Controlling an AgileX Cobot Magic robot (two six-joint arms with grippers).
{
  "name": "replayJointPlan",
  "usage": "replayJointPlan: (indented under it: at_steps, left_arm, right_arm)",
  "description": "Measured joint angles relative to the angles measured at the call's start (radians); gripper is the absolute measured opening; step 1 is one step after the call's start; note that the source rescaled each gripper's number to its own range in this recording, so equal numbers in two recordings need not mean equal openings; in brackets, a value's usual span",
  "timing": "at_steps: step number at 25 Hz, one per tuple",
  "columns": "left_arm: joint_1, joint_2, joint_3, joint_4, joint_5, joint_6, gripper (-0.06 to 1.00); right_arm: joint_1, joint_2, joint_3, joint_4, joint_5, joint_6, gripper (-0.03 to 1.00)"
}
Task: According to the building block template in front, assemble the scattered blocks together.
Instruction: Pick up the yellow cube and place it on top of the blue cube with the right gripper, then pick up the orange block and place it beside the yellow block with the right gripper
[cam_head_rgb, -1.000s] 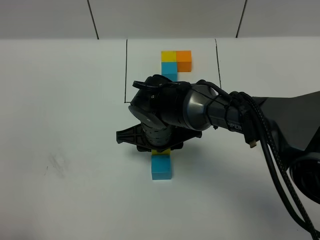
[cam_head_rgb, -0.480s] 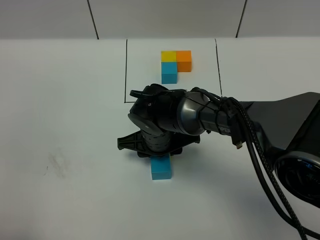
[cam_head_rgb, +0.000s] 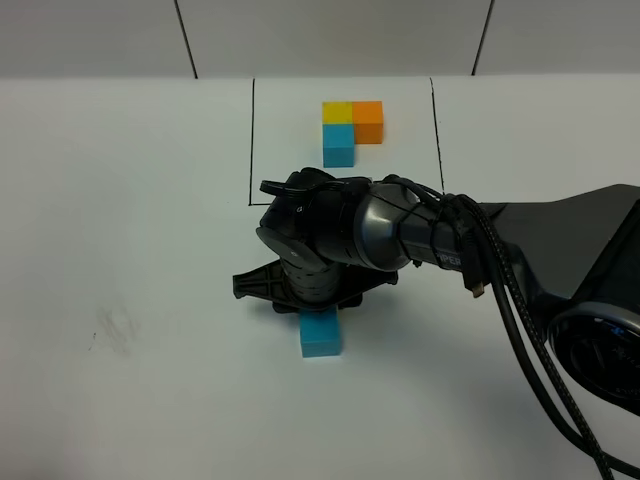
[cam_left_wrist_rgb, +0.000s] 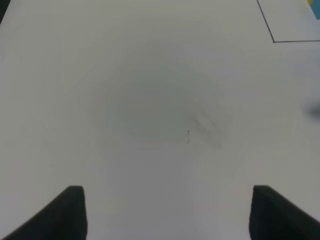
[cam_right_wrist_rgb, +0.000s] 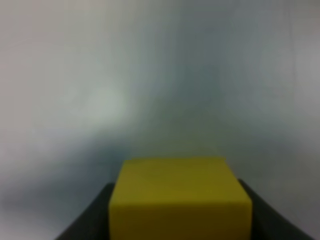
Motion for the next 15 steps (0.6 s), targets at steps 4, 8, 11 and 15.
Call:
replayJointPlan:
  at_steps: [4, 8, 11, 15]
  left_arm:
    - [0.0, 0.0, 0.0, 0.0, 0.0, 0.0, 0.46]
    - [0.0, 0.0, 0.0, 0.0, 0.0, 0.0, 0.46]
    - [0.0, 0.0, 0.0, 0.0, 0.0, 0.0, 0.46]
    - [0.0, 0.0, 0.0, 0.0, 0.0, 0.0, 0.46]
  right_arm:
    - [-0.001, 0.0, 0.0, 0.0, -0.01, -0.005, 0.33]
    - [-0.001, -0.04, 0.0, -0.052, -0.02, -0.047, 0.77]
    - [-0.001, -0.1, 0.0, -0.174, -0.02, -0.065, 0.95]
    - [-0.012, -0.183, 0.0, -0.343, 0.025, -0.069, 0.99]
